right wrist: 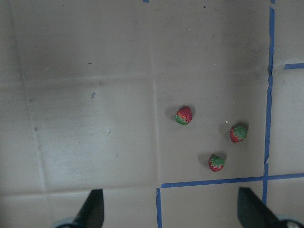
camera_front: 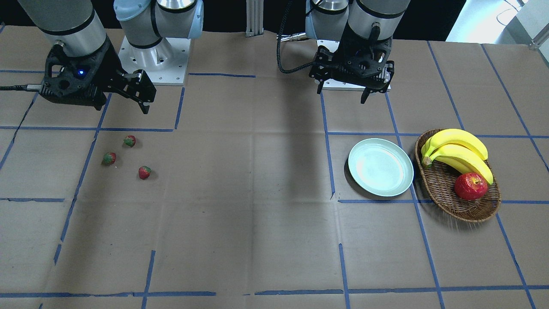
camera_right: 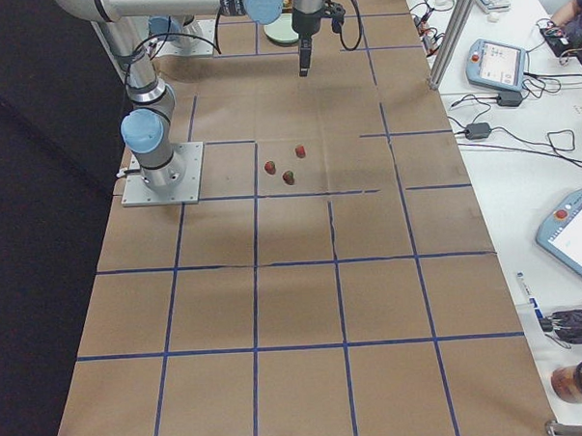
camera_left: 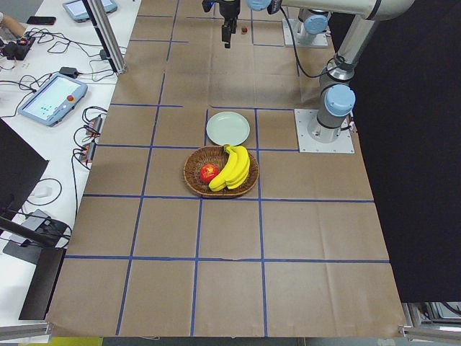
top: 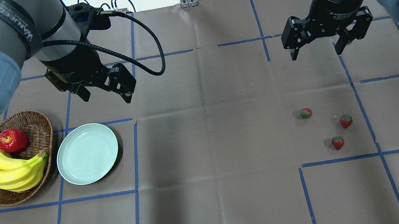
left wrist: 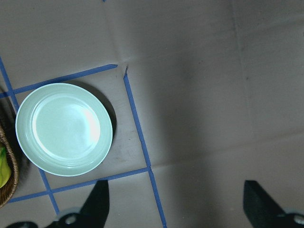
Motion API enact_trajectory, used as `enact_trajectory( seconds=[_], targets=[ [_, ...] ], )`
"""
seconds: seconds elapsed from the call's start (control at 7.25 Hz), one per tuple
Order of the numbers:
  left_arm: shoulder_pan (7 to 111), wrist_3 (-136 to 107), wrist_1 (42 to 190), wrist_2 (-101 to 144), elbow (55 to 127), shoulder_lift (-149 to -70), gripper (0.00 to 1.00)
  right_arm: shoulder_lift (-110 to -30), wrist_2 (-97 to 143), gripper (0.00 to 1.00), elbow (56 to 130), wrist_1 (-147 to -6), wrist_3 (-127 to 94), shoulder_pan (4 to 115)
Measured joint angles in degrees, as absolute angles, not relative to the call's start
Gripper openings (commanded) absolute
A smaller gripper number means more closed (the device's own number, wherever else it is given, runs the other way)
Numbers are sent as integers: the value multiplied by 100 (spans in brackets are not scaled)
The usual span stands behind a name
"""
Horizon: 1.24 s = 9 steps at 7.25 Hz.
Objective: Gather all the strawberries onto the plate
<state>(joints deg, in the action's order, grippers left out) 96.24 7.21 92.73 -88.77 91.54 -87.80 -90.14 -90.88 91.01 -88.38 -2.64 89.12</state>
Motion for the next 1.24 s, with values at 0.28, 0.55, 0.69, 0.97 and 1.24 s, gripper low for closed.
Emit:
enact_trajectory(
  seconds=[0.28, 0.55, 0.69, 0.97, 1.24],
  targets=[
    [9624, 719, 9272, -8871, 9157, -8789, 100, -9017, -9090, 100, 9105, -8834, -264, 8912],
    [9624, 711, 9272, -8869, 9158, -8792, 100, -9016, -9090, 100, 9105, -8833, -262, 8912],
    [9624, 702, 9273, -8868, 9158, -8799, 100, -9010, -9087, 100, 9108, -8837, -258, 8911],
    [9624, 688, 9273, -8868, 9153, -8803, 100, -8986, -9069, 100, 9136, -8892, -198, 8867],
    [9624, 680, 9255, -8868, 9150, -8805, 100, -8849, -9079, 100, 9488, -9288, -190, 8834]
  ],
)
